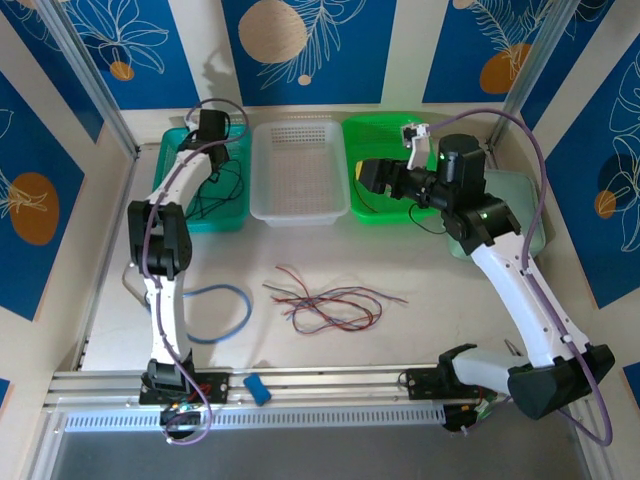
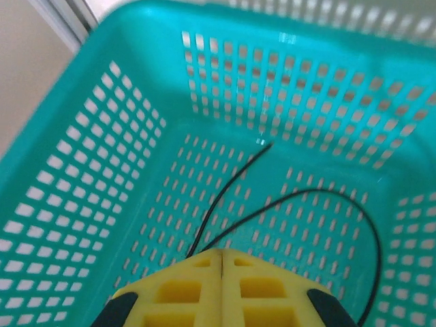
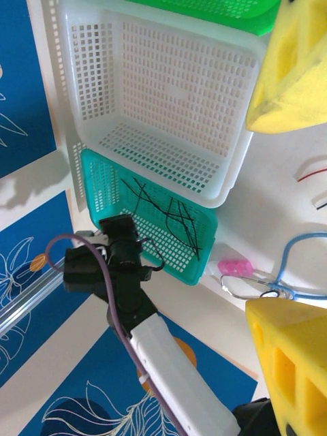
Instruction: Untangle the cables
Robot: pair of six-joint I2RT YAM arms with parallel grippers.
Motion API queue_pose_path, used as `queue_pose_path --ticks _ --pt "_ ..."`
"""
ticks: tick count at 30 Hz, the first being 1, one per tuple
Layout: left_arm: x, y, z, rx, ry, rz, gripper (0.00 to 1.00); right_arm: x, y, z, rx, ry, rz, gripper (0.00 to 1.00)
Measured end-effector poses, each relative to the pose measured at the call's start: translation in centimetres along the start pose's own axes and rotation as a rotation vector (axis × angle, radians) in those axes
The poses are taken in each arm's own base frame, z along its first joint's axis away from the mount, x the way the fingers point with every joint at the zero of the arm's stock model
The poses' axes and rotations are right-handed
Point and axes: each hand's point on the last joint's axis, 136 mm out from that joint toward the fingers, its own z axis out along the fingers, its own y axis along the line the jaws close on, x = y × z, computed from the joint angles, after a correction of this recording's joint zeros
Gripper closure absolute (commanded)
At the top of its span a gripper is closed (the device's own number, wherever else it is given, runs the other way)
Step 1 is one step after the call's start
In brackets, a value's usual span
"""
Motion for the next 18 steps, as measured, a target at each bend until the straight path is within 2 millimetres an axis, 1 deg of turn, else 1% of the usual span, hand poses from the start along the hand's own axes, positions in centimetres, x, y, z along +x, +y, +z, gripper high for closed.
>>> queue_pose_path --ticks 5,8,10,18 --pt "3.9 0.2 2.3 0.018 0.15 0.009 1.0 0.0 -0.4 -0.1 0.013 0.004 0.001 0.35" --pt "5.6 1.1 3.3 0.016 0.223 -0.002 1.0 0.0 -0.5 -0.2 0.014 0.002 0.002 0.35" --pt "6.1 1.6 3.4 0.016 0.248 -0.012 1.0 0.0 -0.5 -0.2 0.014 0.002 0.003 0.35" --pt "7.0 1.5 3.4 0.056 0.3 -0.02 1.0 0.0 -0.5 -0.2 0.014 0.002 0.004 0.35"
